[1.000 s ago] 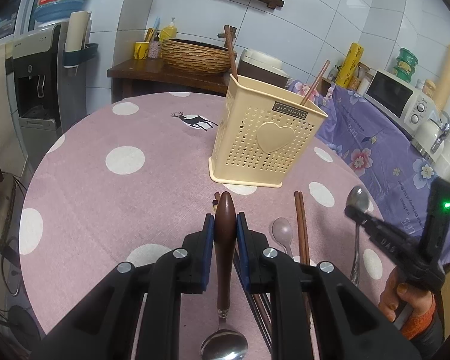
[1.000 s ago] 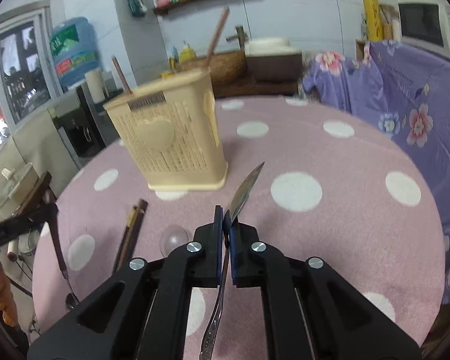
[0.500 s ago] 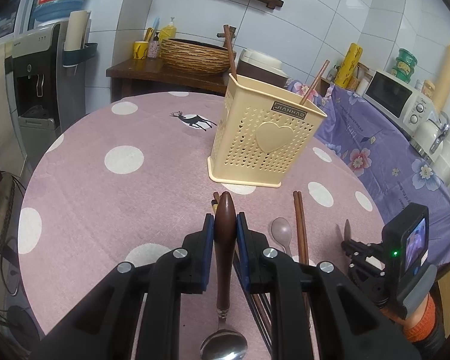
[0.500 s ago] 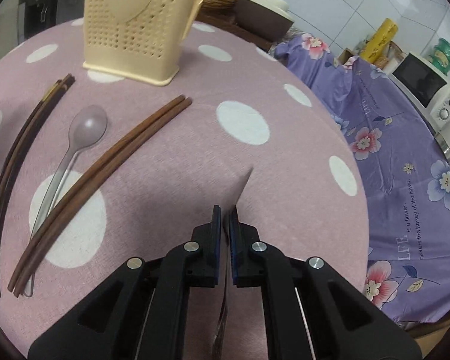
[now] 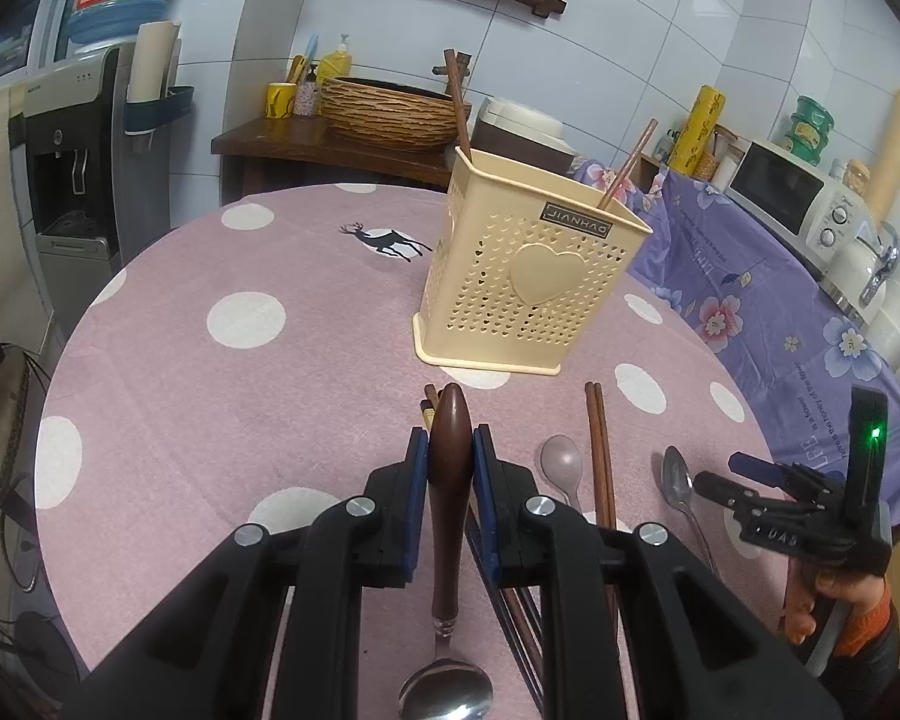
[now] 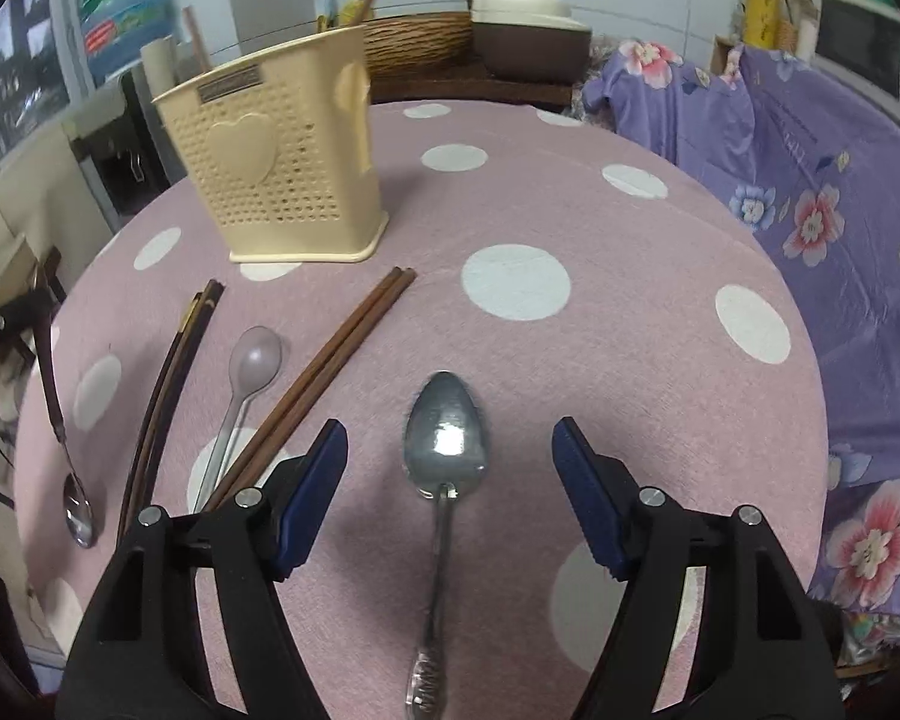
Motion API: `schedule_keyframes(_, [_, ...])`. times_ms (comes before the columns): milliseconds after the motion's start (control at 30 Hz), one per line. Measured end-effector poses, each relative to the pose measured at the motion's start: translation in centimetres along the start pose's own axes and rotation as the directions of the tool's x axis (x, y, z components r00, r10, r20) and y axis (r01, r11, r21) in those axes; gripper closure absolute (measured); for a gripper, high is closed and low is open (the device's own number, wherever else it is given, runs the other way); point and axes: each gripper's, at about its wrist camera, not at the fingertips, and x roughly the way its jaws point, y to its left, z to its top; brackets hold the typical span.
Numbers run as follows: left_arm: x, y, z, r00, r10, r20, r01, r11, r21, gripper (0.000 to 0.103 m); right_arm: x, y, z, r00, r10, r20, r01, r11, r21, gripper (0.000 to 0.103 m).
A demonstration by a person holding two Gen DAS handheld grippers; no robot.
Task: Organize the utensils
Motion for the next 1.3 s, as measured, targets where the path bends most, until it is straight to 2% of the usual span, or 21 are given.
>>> schedule_keyframes(133, [0.0,-0.1,0.0,1.0,-0.001,0.0,0.001,1.0,0.003,0.087,1.4,0.0,0.1,0.997,-0.057,-0.052,0.055,0.998,-0.032,0.032])
schedule_keyframes(333, [0.1,-0.2,0.0,1.0,0.001,-0.002,-0.001,1.0,0.001,0.087,4.1,1.6,0.1,0.992,-0.048,-0.114,0.041,0.997,-0.065,0.042])
schedule_keyframes(433, [0.1,-0.2,0.0,1.0,0.001,-0.002,-0.001,1.0,0.003,0.087,4.8,1.9,0.5,0.993,-0.053,-0.106,0.045,0.996,-0.072,0.045])
schedule_keyframes(500, [0.1,-0.2,0.0,1.0,0.001,-0.003,-0.001,1.0,0.003,0.087,5.2,1.9,0.9,0.993,-0.047,-0.106,0.04,0.997,-0.065,0.051])
schedule_keyframes(567, [0.1,-0.2,0.0,1.0,0.001,-0.002,-0.001,1.0,0.001,0.087,5.3,1.8,1.3,0.994,-0.05,-0.1,0.044,0.997,-0.059,0.066])
schedule_keyframes(700, [0.0,-0.2,0.0,1.0,0.0,-0.001,0.0,1.0,0.003,0.087,5.2,1.0,1.7,0.994,-0.019,-0.104,0.018,1.0,-0.01,0.067])
schedule_keyframes(833, [-0.3,-0.3,0.1,1.0,-0.001,0.01,0.001,1.0,0.002,0.087,2.7,0.4,2.0,0.999,0.002,-0.036,-0.001,1.0,0.026,0.067])
schedule_keyframes(967, [-1.2,-0.4,0.4,0.999,-0.006,0.034,0.006,1.0,0.006,0.087,-1.4,0.2,2.3,0.998,0.02,0.057,-0.022,0.999,0.037,0.067])
schedule_keyframes(1133, [-3.1,-0.6,1.1,0.997,-0.017,0.08,0.016,1.0,0.017,0.087,-6.8,-0.3,2.4,0.981,0.053,0.187,-0.062,0.997,0.042,0.067])
schedule_keyframes(1233, [-3.6,-0.9,1.6,0.995,-0.014,0.1,0.011,0.999,0.033,0.087,-8.3,-0.6,2.7,0.97,0.088,0.225,-0.101,0.994,0.045,0.067])
schedule_keyframes(1300, [-3.5,-1.1,1.9,0.994,-0.008,0.105,0.004,0.999,0.039,0.087,-8.6,-0.5,2.7,0.964,0.082,0.252,-0.097,0.994,0.046,0.067])
